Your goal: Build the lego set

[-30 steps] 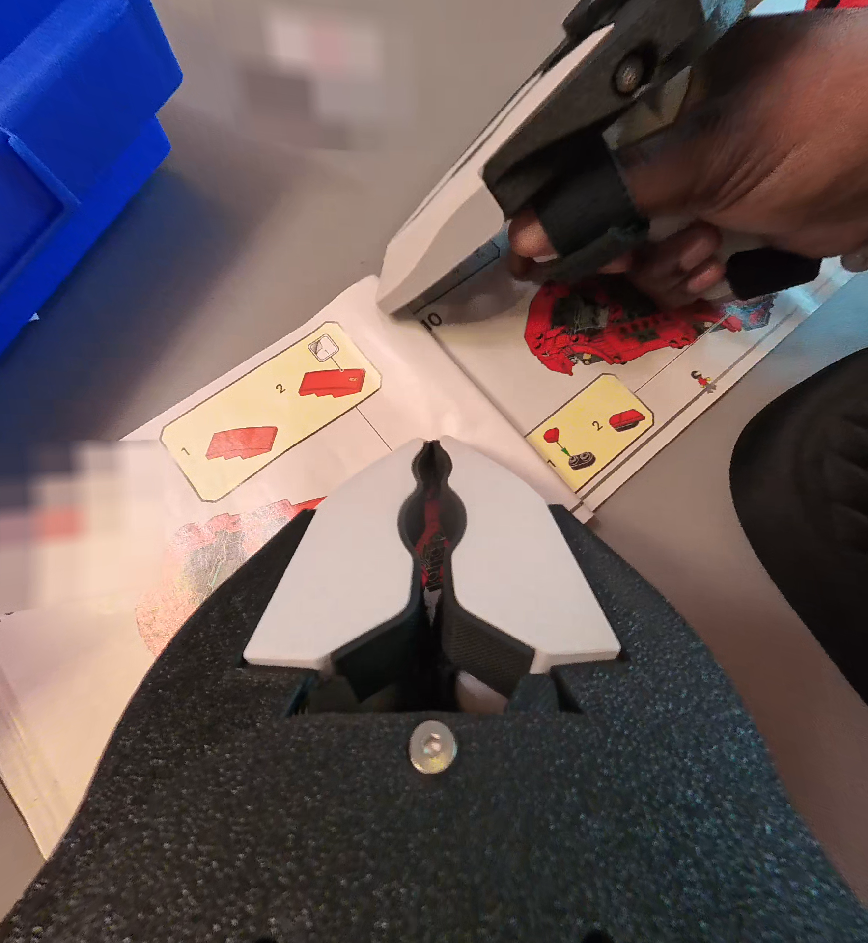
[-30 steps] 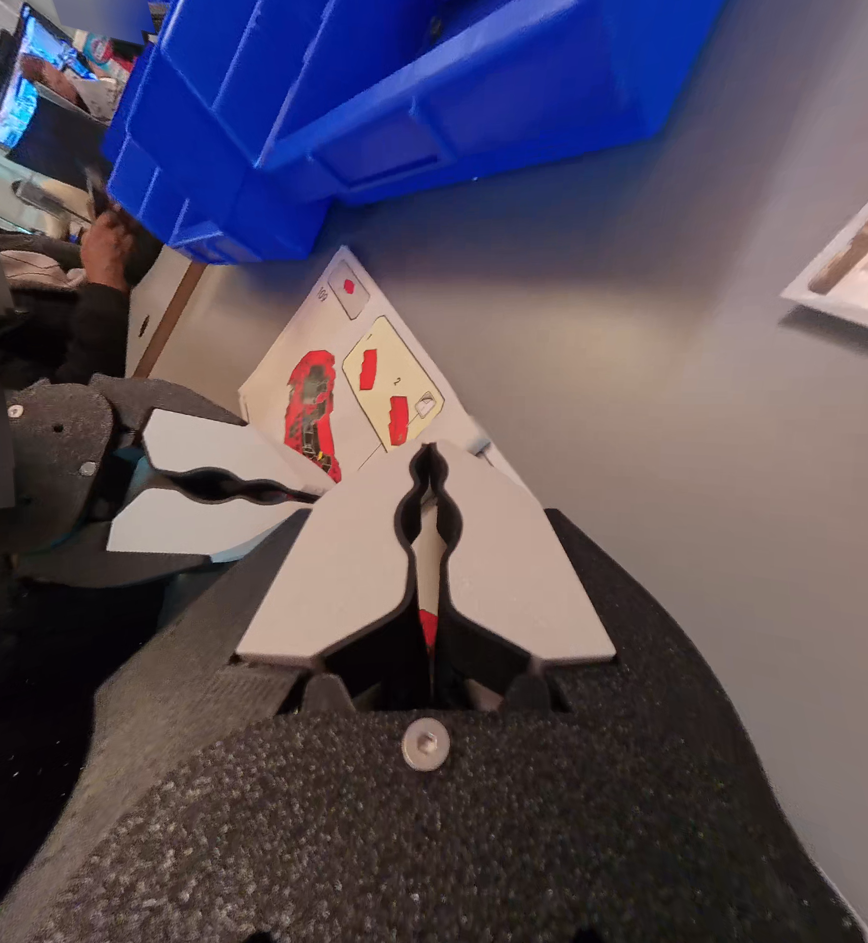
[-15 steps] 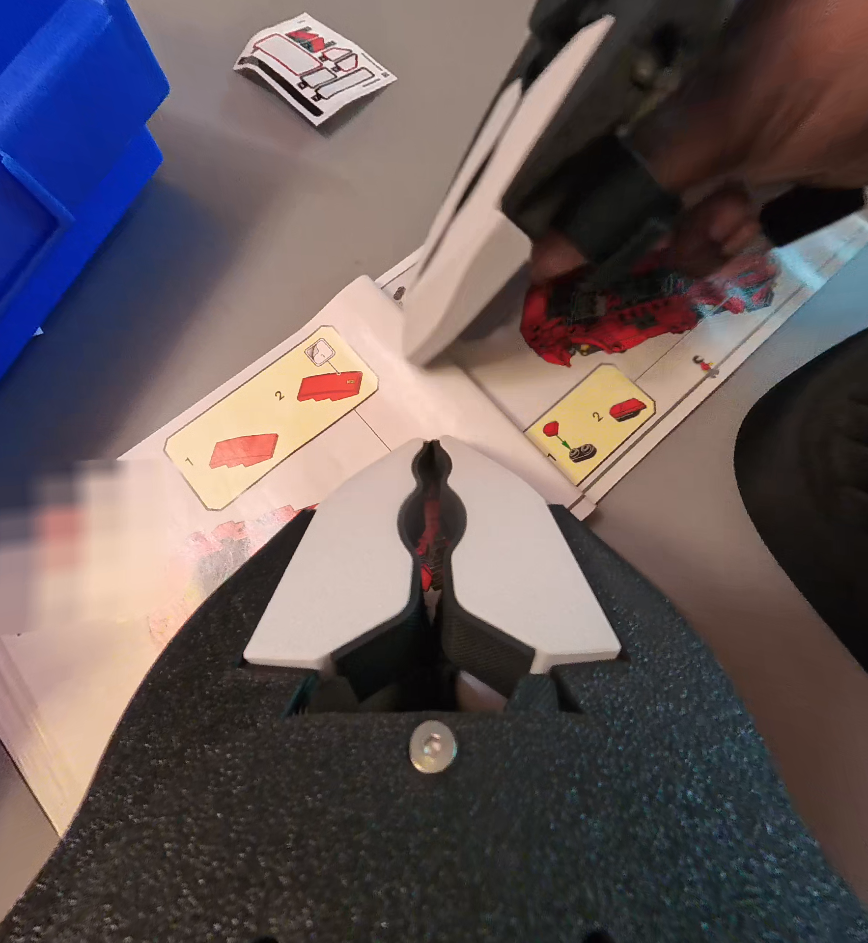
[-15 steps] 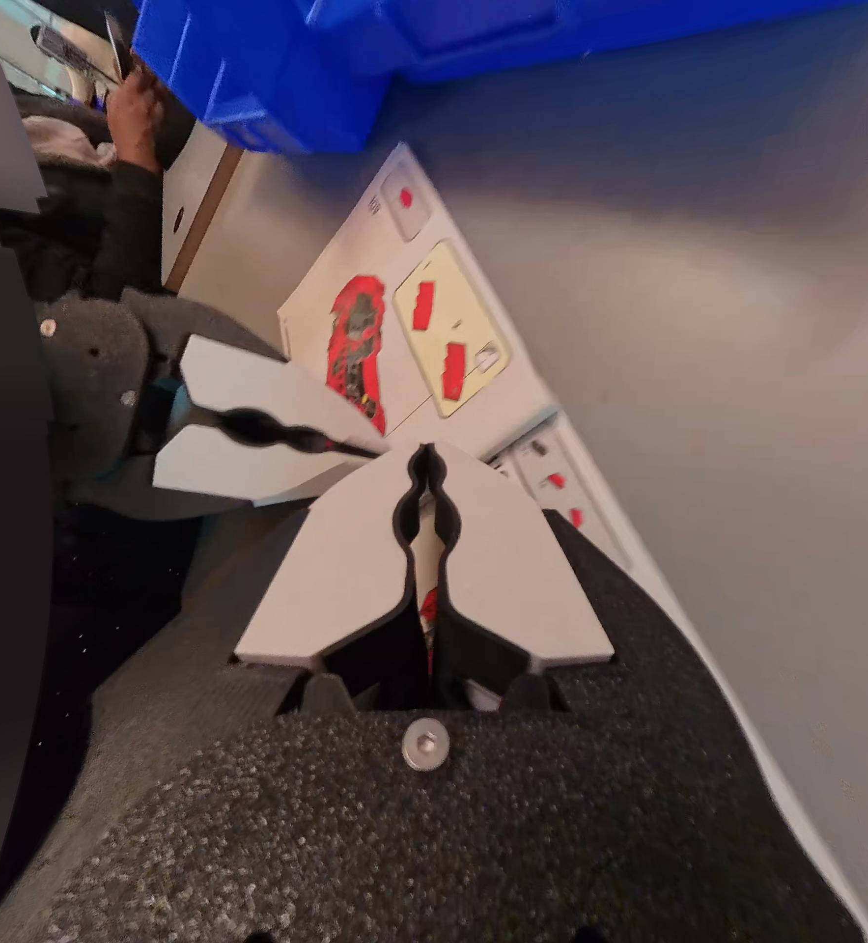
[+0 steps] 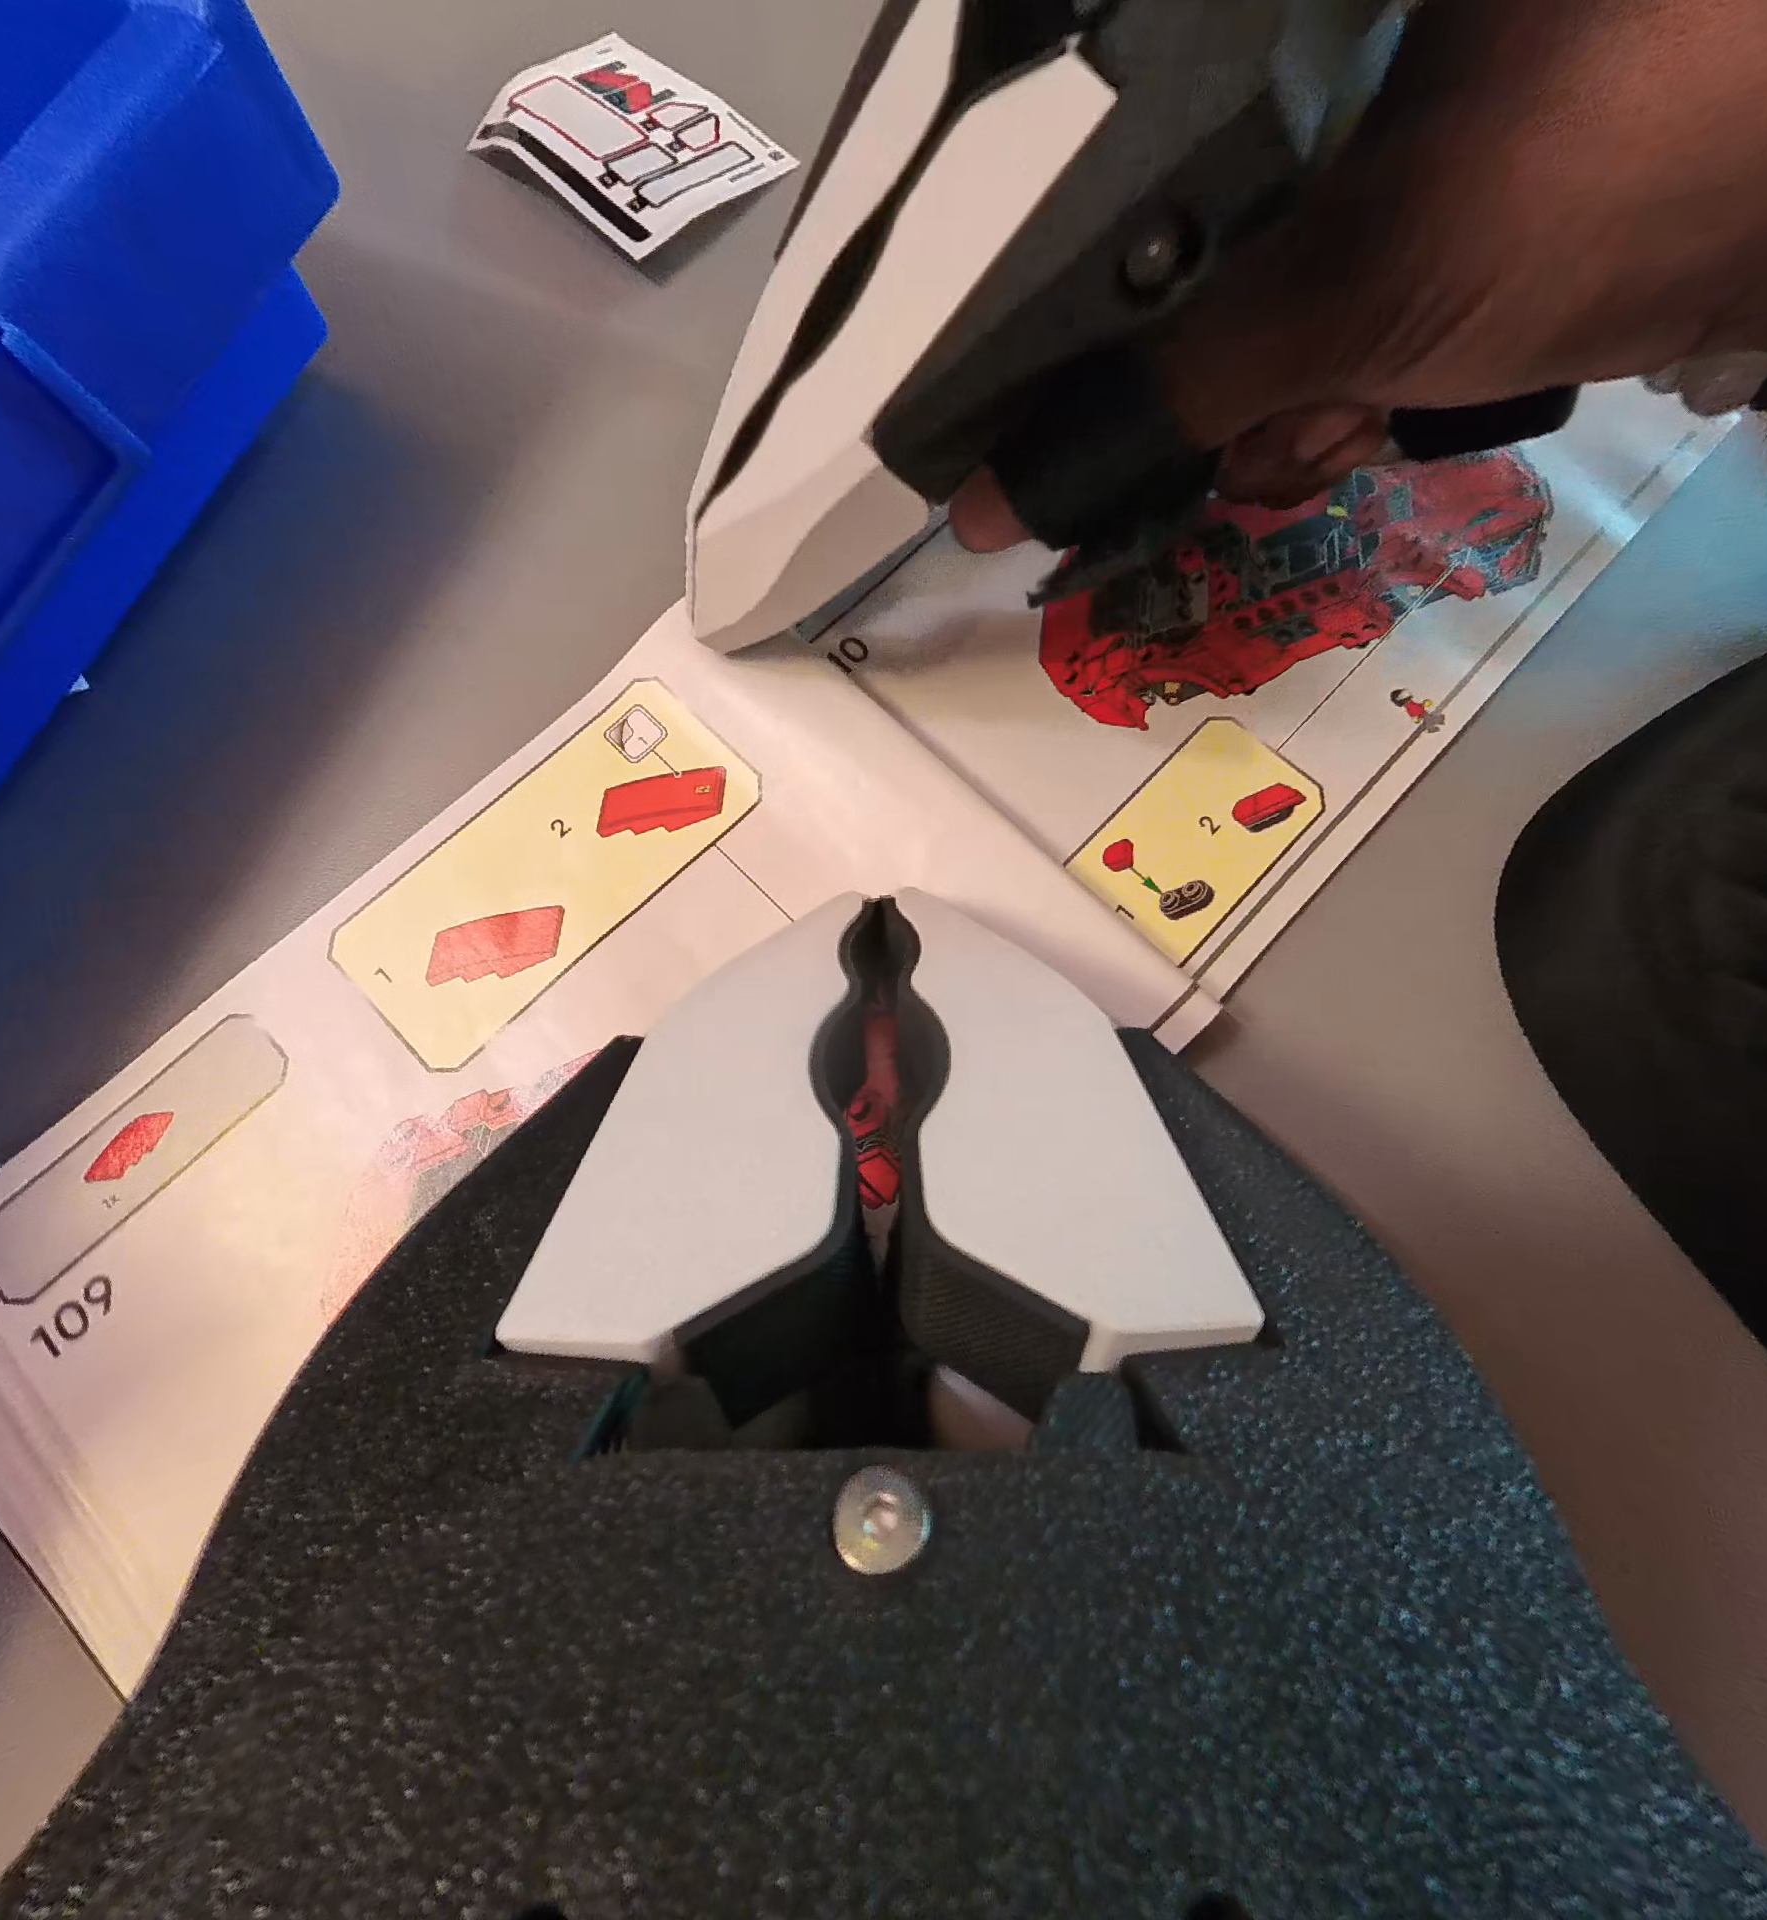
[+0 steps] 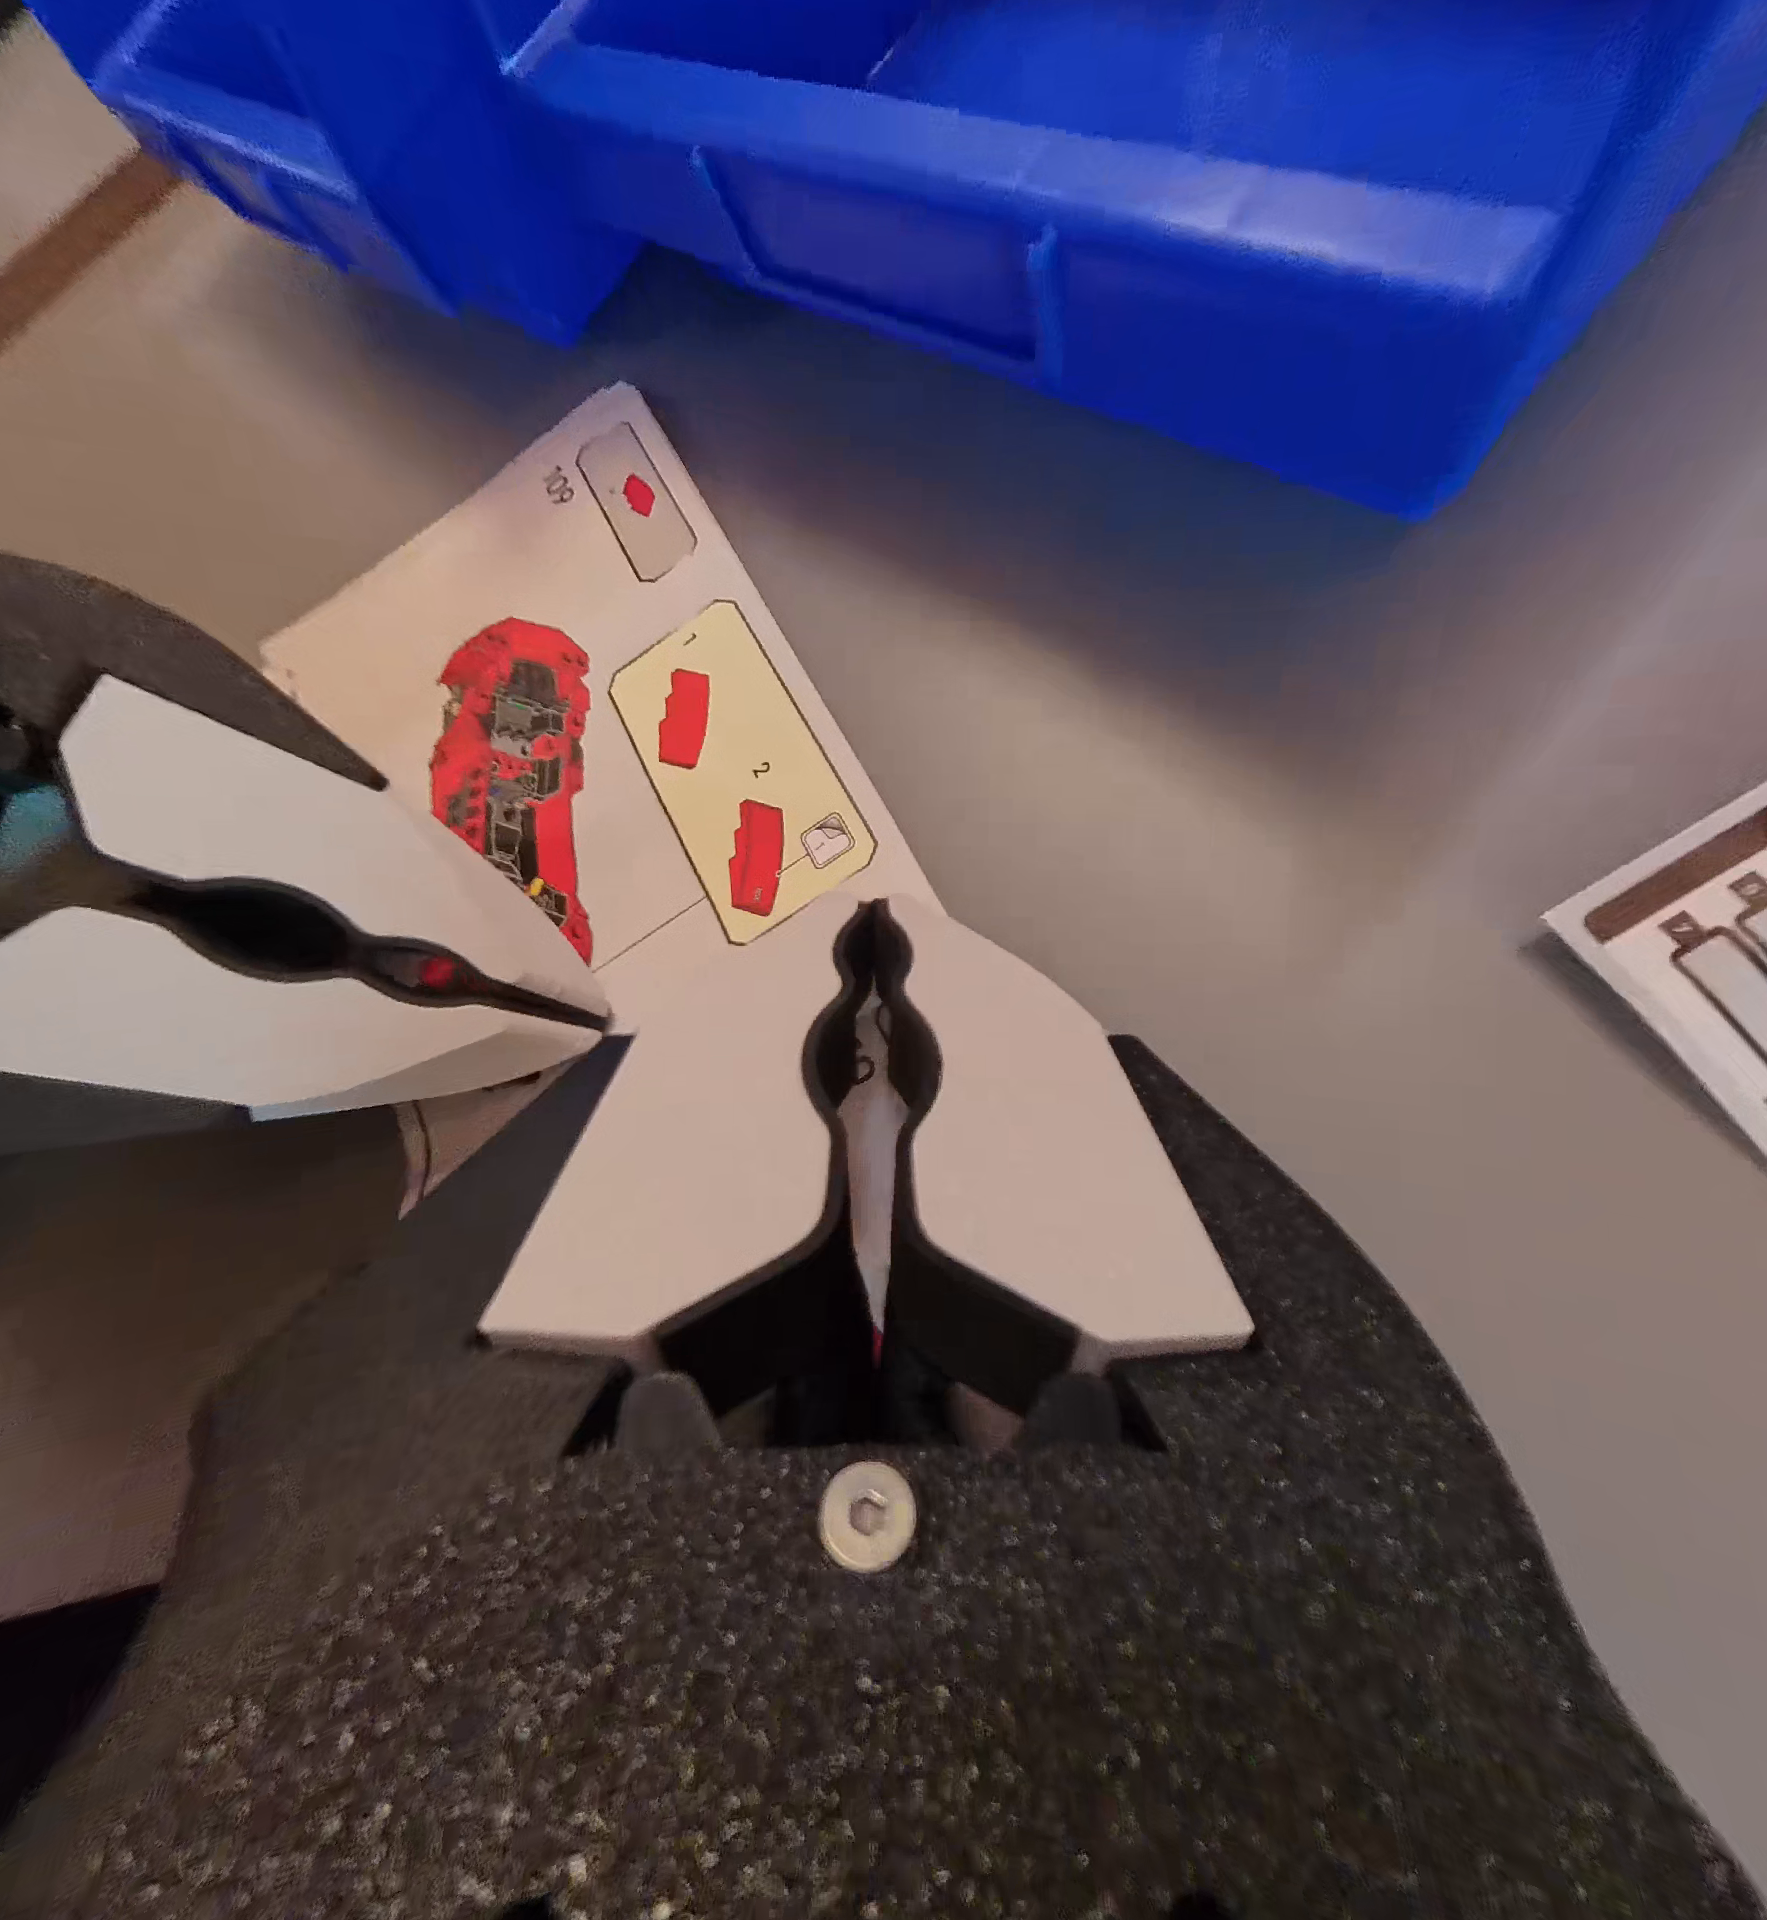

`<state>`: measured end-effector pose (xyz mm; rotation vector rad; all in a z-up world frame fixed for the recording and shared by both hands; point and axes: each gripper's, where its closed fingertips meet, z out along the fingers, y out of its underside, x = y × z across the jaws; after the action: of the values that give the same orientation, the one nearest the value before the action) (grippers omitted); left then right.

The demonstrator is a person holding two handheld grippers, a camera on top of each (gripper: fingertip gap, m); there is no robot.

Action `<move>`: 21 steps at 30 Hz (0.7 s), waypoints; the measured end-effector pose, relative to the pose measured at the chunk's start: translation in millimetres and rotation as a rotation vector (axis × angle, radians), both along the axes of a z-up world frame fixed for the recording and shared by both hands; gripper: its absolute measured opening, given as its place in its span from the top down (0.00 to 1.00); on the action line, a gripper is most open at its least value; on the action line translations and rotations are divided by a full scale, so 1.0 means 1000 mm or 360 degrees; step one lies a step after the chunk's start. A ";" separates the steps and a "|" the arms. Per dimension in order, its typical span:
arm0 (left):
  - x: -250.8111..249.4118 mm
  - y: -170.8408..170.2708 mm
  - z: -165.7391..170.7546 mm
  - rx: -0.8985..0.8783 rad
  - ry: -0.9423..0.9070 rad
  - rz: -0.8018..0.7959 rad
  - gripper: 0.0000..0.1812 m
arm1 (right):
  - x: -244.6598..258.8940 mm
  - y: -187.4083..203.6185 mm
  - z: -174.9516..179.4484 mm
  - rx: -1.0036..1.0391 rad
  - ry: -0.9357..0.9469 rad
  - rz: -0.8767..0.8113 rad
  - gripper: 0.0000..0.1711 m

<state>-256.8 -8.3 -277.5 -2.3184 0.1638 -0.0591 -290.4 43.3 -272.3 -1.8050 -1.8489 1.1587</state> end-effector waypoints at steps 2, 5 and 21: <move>0.000 0.000 0.000 0.0000 -0.0001 0.0003 1.00 | 0.009 -0.005 0.009 0.0089 -0.0030 0.0036 1.00; 0.000 -0.001 0.000 -0.0005 0.0006 0.0014 1.00 | 0.033 -0.009 0.070 0.0159 0.0275 0.0030 1.00; -0.013 -0.001 0.030 0.0013 0.0175 0.0147 0.88 | 0.404 0.088 0.188 0.0795 0.0330 -0.0827 0.67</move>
<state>-270.0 -9.2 -247.9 -2.3186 0.1118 0.1155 114.0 131.2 -83.9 -1.6486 -1.2853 0.5979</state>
